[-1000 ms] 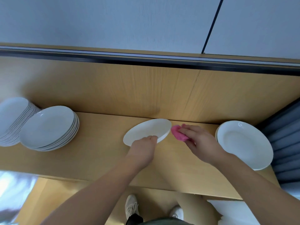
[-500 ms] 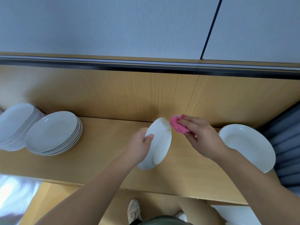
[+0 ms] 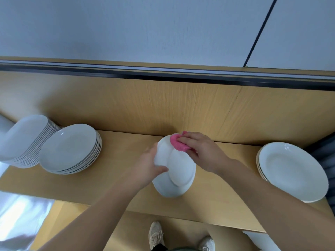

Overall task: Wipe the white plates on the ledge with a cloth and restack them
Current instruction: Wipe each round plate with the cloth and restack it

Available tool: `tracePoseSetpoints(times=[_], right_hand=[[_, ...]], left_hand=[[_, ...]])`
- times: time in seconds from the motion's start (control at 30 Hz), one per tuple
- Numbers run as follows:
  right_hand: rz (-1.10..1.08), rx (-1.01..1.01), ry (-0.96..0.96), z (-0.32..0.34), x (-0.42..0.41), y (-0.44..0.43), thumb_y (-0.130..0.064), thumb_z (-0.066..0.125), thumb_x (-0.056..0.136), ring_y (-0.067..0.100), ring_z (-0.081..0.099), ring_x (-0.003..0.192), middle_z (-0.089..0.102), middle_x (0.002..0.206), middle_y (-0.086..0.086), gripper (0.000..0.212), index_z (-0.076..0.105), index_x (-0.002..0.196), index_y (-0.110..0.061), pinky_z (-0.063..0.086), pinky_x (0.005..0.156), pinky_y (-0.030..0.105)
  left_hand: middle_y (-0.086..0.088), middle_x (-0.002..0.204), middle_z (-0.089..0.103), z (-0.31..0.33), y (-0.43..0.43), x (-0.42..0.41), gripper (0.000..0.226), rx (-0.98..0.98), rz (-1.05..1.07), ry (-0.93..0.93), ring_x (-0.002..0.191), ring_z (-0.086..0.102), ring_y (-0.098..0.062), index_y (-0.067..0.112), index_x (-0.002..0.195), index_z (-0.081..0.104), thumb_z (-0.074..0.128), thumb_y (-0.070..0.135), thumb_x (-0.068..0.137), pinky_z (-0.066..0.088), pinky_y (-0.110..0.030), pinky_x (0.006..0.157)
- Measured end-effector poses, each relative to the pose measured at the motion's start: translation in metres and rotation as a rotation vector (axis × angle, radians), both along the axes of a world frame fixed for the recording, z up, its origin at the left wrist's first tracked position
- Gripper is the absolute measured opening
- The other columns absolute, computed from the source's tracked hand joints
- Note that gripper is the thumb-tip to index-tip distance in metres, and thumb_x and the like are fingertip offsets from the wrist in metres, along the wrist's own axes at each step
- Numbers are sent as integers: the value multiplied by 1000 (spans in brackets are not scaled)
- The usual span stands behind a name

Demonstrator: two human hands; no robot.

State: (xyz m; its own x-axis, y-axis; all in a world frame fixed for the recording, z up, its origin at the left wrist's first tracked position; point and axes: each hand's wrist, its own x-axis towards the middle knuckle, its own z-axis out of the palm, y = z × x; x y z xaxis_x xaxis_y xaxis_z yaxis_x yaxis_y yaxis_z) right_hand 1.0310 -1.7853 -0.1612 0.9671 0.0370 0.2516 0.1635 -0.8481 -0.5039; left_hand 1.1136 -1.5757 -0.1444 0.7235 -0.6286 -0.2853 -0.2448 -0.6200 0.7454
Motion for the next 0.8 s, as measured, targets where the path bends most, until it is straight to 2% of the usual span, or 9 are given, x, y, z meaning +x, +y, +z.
tracePoseSetpoints(times=[0.1,0.17,0.3,0.4,0.47,0.53,0.63,0.7,0.8], right_hand=[[7,1,96,-13,24,11,-23,49,95,30,53,124,61,127,7,39,58,132,-13,46,97,51],[54,-51,187,-22,38,16,-27,47,96,32,48,126,56,132,11,45,53,137,-11,44,100,52],[119,-183,442,-35,54,26,-47,37,99,31,10,147,20,159,8,61,23,153,-23,18,118,49],[132,-127,387,-37,63,31,-56,22,95,32,24,141,32,155,1,65,35,150,-24,21,117,46],[141,-68,400,-41,68,31,-50,26,97,27,32,138,38,152,-3,59,40,147,-22,24,116,41],[108,9,438,-45,71,27,-42,33,100,21,33,138,40,151,-5,51,40,147,-23,27,115,39],[30,131,471,-45,72,23,-34,38,103,12,37,135,41,149,-8,43,42,145,-27,30,114,32],[-38,183,493,-46,70,21,-32,39,104,11,39,134,42,148,-7,43,41,146,-27,27,112,23],[-123,193,547,-54,62,16,-37,37,104,12,39,135,39,151,-6,45,35,149,-31,26,105,17]], left_hand=[[5,122,55,-10,5,6,77,37,3,-7,111,50,-15,30,140,43,77,21,71,45,-30,85],[3,116,58,-12,8,10,73,41,-3,0,108,52,-17,28,137,46,77,19,72,47,-32,86],[6,105,58,-13,14,16,66,28,-15,7,102,54,-17,25,133,50,76,11,74,47,-29,84],[14,105,57,-15,18,20,70,-13,-20,29,103,55,-12,33,133,46,75,7,74,47,-25,85],[19,105,57,-18,20,22,68,-40,5,74,103,56,-9,39,126,45,75,6,75,46,-22,85],[18,107,57,-20,22,25,67,-54,20,113,103,55,-8,37,128,46,76,11,75,46,-23,87],[14,112,62,-25,22,30,64,-59,25,143,104,59,-10,34,126,52,73,26,66,49,-32,93],[12,111,66,-31,23,34,56,-65,41,164,104,61,-10,43,116,53,75,21,69,51,-38,92],[12,109,66,-39,24,38,56,-78,74,198,102,62,-10,46,109,51,78,12,74,52,-36,90]])
